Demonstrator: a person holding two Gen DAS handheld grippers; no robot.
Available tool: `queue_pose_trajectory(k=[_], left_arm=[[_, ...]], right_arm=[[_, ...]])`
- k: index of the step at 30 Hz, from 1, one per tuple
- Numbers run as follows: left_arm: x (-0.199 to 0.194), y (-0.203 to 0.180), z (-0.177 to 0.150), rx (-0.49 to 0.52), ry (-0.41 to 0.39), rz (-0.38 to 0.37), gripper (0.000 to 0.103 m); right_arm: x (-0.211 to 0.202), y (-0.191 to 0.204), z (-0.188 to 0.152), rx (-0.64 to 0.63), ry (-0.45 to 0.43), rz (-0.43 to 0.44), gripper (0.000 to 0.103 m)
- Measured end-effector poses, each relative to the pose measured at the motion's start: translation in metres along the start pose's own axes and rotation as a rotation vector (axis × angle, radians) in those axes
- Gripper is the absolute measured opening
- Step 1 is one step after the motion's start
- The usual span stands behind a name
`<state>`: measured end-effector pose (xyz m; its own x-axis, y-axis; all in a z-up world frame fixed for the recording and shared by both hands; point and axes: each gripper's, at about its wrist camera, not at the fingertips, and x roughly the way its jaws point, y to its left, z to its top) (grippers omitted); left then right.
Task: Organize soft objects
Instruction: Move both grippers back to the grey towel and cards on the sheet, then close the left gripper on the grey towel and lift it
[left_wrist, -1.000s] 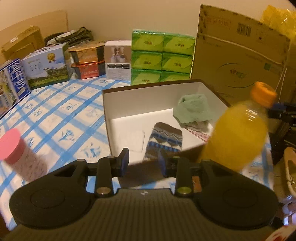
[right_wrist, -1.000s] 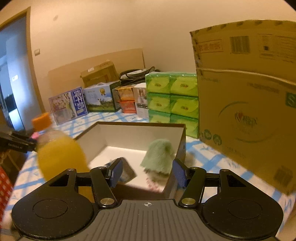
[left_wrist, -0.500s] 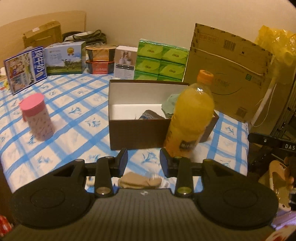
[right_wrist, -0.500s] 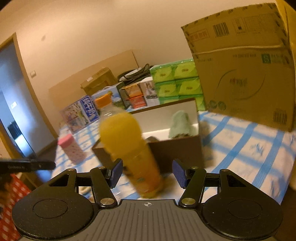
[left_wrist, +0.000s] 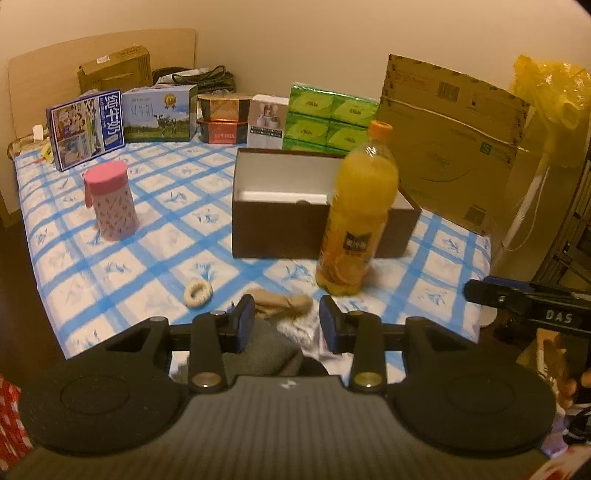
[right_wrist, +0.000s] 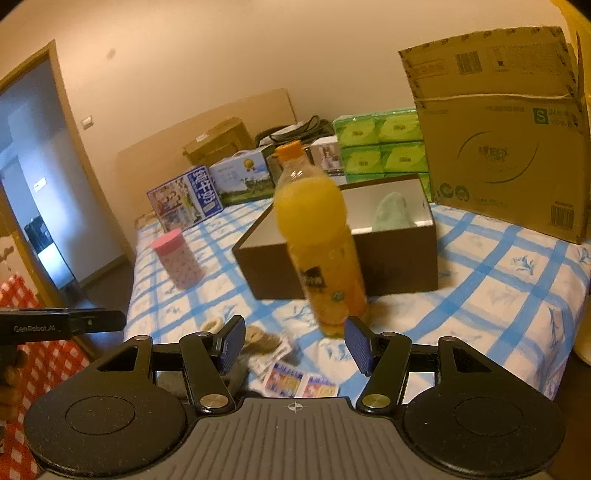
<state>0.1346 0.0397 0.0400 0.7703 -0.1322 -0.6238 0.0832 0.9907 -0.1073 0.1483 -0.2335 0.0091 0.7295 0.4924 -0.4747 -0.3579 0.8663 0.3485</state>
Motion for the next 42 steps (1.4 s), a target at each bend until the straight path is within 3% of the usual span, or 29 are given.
queue_pose_trajectory(k=[10, 21, 42], left_arm=[[-0.038, -0.019, -0.033, 0.015, -0.006, 0.045, 0.038], [-0.047, -0.020, -0.040, -0.020, 0.000, 0.087, 0.038], [0.028, 0.019, -0.036, -0.021, 0.132, 0.081, 0.038]], right_arm=[[-0.022, 0.021, -0.025, -0.015, 0.019, 0.039, 0.060], [-0.014, 0.025, -0.021, -0.092, 0.063, 0.026, 0.060], [0.063, 0.010, -0.039, -0.184, 0.178, -0.028, 0.060]])
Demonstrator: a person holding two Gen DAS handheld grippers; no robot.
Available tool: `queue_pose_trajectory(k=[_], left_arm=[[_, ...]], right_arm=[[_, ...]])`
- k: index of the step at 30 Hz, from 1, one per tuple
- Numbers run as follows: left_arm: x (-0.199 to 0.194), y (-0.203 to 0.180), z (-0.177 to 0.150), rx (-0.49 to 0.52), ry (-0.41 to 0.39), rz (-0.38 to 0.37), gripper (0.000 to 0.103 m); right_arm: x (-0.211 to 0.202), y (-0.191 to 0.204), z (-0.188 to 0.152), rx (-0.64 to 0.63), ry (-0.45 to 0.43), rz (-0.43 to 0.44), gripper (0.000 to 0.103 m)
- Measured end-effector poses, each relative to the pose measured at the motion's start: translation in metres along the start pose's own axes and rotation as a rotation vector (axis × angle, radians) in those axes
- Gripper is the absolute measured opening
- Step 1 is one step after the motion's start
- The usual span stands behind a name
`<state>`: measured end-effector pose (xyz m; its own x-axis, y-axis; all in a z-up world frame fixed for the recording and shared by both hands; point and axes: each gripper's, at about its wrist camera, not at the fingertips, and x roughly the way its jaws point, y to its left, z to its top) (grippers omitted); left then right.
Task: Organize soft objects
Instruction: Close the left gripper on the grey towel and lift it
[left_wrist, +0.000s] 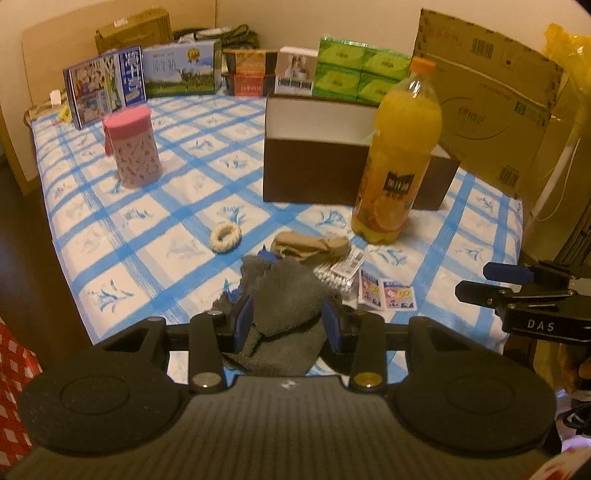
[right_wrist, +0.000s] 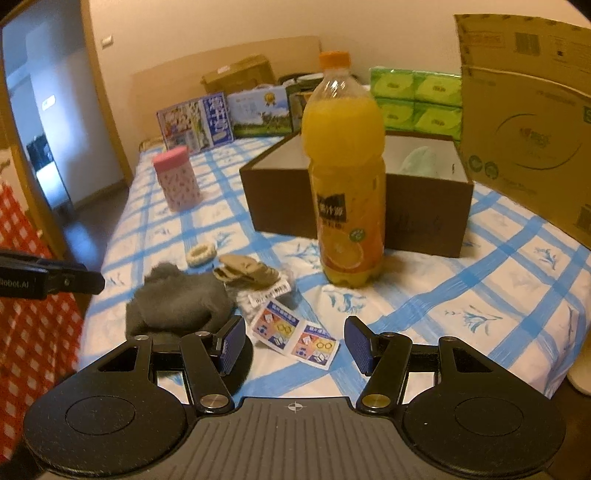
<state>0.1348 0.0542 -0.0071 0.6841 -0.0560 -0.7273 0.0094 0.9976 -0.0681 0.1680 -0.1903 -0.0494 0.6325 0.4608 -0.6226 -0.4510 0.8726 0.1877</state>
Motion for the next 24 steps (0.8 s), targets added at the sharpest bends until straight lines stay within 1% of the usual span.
queue_pose_trajectory(k=[3, 6, 8, 10, 11, 13, 16, 21, 24], left_arm=[[0.011, 0.004, -0.004, -0.008, 0.024, 0.000, 0.038], [0.020, 0.011, -0.009, -0.014, 0.041, 0.018, 0.039], [0.025, 0.016, -0.012, -0.023, 0.052, 0.025, 0.044], [0.030, 0.022, -0.016, -0.031, 0.057, 0.038, 0.052], [0.032, 0.024, -0.017, -0.032, 0.058, 0.044, 0.053], [0.037, 0.028, -0.018, -0.036, 0.058, 0.052, 0.064], [0.046, 0.034, -0.020, -0.055, 0.071, 0.048, 0.066], [0.065, 0.046, -0.025, -0.151, 0.107, 0.000, 0.066], [0.073, 0.050, -0.025, -0.189, 0.119, -0.012, 0.066]], right_arm=[[0.015, 0.003, -0.006, -0.035, 0.031, -0.018, 0.060], [0.027, 0.009, -0.012, -0.072, 0.057, -0.031, 0.060], [0.034, 0.011, -0.016, -0.080, 0.072, -0.027, 0.060], [0.040, 0.013, -0.019, -0.081, 0.088, -0.021, 0.060], [0.044, 0.014, -0.020, -0.082, 0.098, -0.020, 0.060], [0.049, 0.016, -0.022, -0.083, 0.111, -0.023, 0.060], [0.056, 0.016, -0.023, -0.071, 0.123, -0.023, 0.060], [0.061, 0.012, -0.026, -0.051, 0.142, -0.029, 0.060], [0.064, 0.009, -0.027, -0.039, 0.148, -0.038, 0.060]])
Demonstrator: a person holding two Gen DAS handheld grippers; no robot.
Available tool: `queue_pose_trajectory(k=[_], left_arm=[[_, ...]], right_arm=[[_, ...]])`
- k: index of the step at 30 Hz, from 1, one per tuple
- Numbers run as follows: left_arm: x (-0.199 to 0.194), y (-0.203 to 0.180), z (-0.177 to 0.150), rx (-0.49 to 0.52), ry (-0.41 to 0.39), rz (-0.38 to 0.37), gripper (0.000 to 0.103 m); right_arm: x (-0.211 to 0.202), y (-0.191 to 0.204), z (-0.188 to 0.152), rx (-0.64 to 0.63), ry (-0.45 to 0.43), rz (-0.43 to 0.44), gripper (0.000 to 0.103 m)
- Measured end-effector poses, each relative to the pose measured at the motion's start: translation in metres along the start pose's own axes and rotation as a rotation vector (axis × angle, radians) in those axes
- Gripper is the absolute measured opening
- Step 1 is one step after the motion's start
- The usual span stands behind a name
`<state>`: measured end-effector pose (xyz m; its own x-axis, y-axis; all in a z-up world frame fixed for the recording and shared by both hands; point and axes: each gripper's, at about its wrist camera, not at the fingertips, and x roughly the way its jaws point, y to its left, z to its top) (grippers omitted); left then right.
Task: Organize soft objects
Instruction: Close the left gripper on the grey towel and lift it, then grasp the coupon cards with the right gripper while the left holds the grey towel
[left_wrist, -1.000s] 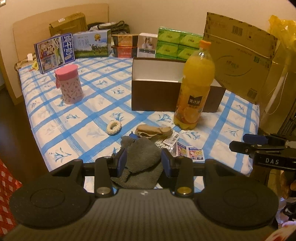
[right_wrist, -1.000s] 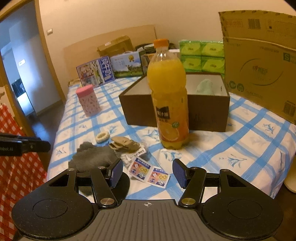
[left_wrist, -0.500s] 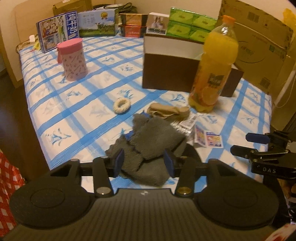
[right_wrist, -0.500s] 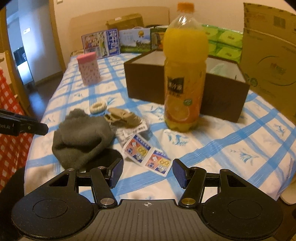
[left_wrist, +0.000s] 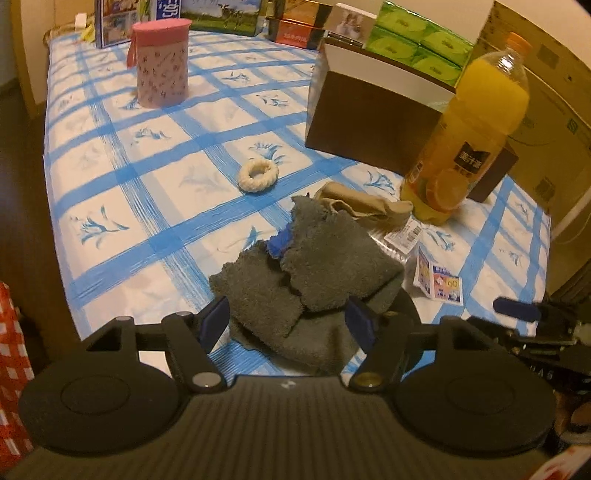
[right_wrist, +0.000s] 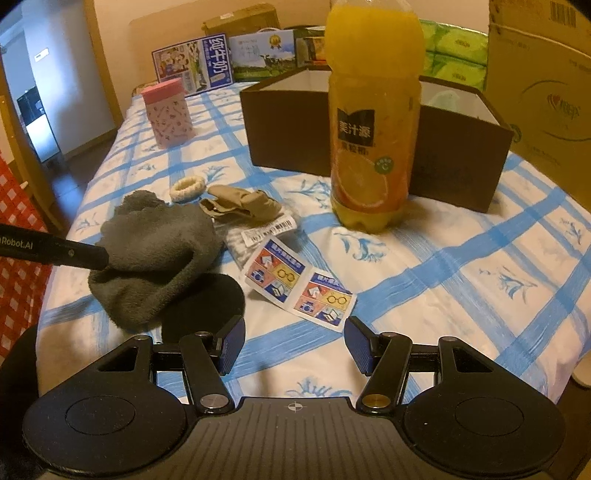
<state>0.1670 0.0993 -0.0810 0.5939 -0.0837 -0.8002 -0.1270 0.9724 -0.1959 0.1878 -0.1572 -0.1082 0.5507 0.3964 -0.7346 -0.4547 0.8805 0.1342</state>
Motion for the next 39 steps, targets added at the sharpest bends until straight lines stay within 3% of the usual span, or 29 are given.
queue_pose_trajectory(k=[5, 13, 17, 22, 29, 34, 39], left_arm=[[0.013, -0.004, 0.011, -0.039, -0.002, -0.014, 0.066], [0.050, 0.000, 0.017, -0.068, 0.039, 0.046, 0.069], [0.060, 0.005, 0.014, -0.079, 0.036, 0.027, 0.068], [0.055, 0.000, 0.011, -0.019, -0.007, 0.001, 0.024], [0.021, 0.001, 0.016, -0.026, -0.069, -0.064, 0.019], [-0.010, -0.002, 0.024, 0.032, -0.147, -0.034, 0.019], [-0.019, 0.000, 0.030, 0.051, -0.173, -0.008, 0.019]], right_arm=[[0.005, 0.000, -0.001, 0.003, 0.007, -0.004, 0.060], [0.007, -0.005, 0.000, 0.019, -0.001, -0.014, 0.060], [0.009, -0.010, -0.001, 0.038, 0.008, -0.023, 0.060], [0.008, -0.008, -0.001, 0.038, 0.002, -0.020, 0.060], [0.012, 0.008, 0.006, -0.048, -0.029, -0.045, 0.060], [0.029, 0.028, 0.005, -0.179, -0.037, -0.085, 0.059], [0.052, 0.051, 0.001, -0.296, -0.058, -0.157, 0.058]])
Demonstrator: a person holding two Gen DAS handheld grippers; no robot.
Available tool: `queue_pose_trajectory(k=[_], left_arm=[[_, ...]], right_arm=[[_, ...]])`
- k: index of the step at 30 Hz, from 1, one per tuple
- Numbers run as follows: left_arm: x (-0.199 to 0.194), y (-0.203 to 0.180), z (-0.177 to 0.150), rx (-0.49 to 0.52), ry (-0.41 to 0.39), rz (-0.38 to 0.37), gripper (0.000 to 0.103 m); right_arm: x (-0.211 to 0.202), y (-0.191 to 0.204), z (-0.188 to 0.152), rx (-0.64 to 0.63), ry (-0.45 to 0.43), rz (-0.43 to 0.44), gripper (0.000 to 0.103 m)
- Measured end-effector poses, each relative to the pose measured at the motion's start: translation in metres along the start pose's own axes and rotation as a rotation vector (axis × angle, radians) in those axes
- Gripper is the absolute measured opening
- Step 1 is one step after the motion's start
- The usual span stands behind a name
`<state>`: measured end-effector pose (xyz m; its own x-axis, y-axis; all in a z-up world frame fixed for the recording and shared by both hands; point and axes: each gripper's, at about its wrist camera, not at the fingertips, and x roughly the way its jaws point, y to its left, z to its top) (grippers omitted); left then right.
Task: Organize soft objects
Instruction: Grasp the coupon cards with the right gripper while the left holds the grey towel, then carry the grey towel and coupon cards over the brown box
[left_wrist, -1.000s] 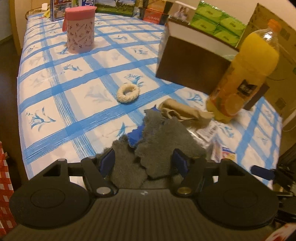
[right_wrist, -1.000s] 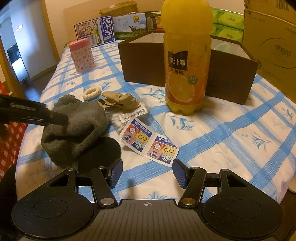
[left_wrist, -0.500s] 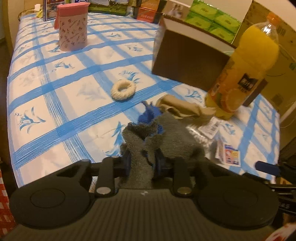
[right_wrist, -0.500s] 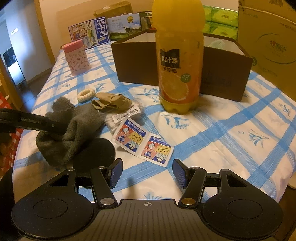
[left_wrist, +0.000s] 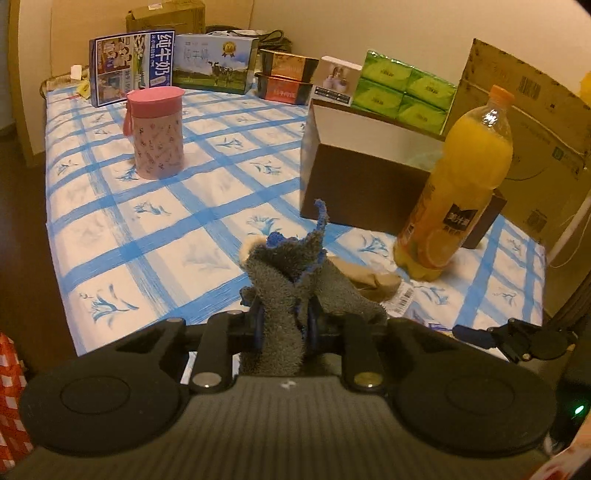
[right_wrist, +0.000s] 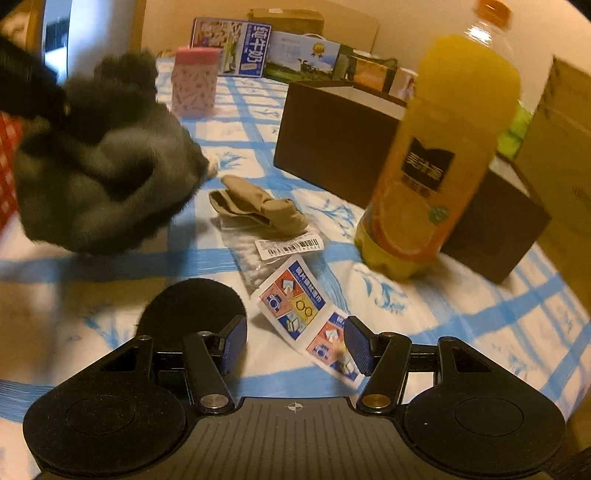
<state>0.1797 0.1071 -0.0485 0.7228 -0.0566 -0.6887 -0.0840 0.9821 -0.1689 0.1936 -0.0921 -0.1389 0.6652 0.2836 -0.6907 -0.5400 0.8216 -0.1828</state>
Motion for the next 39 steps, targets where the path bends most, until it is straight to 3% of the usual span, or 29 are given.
queue_pose_trajectory(k=[6, 9, 13, 22, 26, 33, 39], left_arm=[[0.008, 0.001, -0.002, 0.000, 0.024, 0.011, 0.019], [0.011, 0.001, -0.002, 0.006, 0.026, 0.012, 0.019], [0.008, 0.001, 0.003, 0.021, 0.013, 0.007, 0.019], [-0.011, -0.004, 0.024, 0.081, -0.064, -0.018, 0.019], [-0.015, -0.007, 0.040, 0.111, -0.103, -0.047, 0.019], [-0.004, -0.007, 0.092, 0.151, -0.182, -0.119, 0.020], [0.027, -0.005, 0.141, 0.189, -0.228, -0.161, 0.020]], right_arm=[[0.018, 0.010, 0.000, -0.068, -0.023, -0.035, 0.041], [0.022, 0.011, 0.000, -0.076, -0.025, -0.028, 0.015], [0.009, 0.004, 0.002, -0.027, -0.047, -0.038, 0.001], [-0.057, -0.026, 0.044, 0.230, -0.151, 0.031, 0.000], [-0.074, -0.025, 0.078, 0.270, -0.226, 0.042, 0.000], [-0.067, -0.020, 0.138, 0.308, -0.315, -0.006, 0.000], [-0.034, -0.024, 0.186, 0.367, -0.342, -0.121, 0.000]])
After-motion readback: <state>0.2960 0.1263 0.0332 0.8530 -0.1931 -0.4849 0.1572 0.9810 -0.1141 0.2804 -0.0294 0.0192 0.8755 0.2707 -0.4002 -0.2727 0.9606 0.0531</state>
